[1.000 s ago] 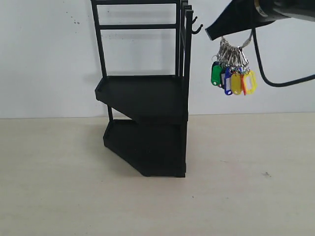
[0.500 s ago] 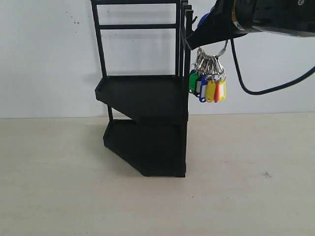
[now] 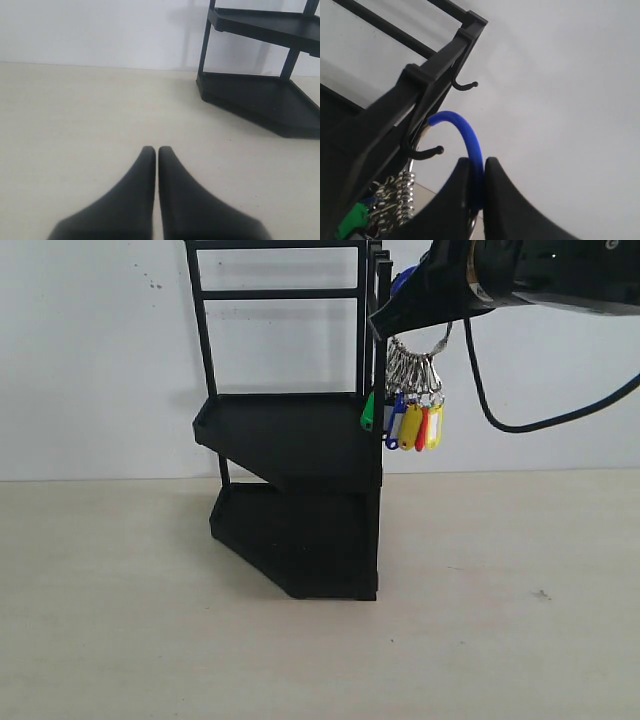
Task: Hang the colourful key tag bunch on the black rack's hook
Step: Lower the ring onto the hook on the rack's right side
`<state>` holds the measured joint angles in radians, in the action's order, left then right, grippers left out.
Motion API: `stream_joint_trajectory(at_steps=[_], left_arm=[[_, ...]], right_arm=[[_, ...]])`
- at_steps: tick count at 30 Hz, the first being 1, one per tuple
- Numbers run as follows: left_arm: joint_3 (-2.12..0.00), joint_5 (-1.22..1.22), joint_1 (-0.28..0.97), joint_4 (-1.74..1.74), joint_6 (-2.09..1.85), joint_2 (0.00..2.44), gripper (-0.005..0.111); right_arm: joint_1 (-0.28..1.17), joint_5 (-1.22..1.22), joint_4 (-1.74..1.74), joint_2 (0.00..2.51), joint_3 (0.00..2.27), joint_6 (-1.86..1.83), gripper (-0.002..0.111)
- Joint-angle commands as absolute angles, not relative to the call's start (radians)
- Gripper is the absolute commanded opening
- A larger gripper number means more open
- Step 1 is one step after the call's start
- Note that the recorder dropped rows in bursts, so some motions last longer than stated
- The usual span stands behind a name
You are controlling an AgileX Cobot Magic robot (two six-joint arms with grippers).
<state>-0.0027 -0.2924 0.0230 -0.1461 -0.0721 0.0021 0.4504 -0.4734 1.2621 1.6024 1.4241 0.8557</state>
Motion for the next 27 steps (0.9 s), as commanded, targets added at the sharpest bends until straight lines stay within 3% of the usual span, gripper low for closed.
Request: stream_joint_trajectory(at_steps=[1, 27], left_arm=[[0.0, -0.289, 0.021, -0.141, -0.075, 0.0, 0.004], [0.0, -0.289, 0.021, -0.141, -0.075, 0.0, 0.004]], right_arm=[[0.45, -0.466, 1.262, 1.598, 1.439, 0.859, 0.0], [0.45, -0.446, 1.197, 1.598, 1.439, 0.846, 0.0]])
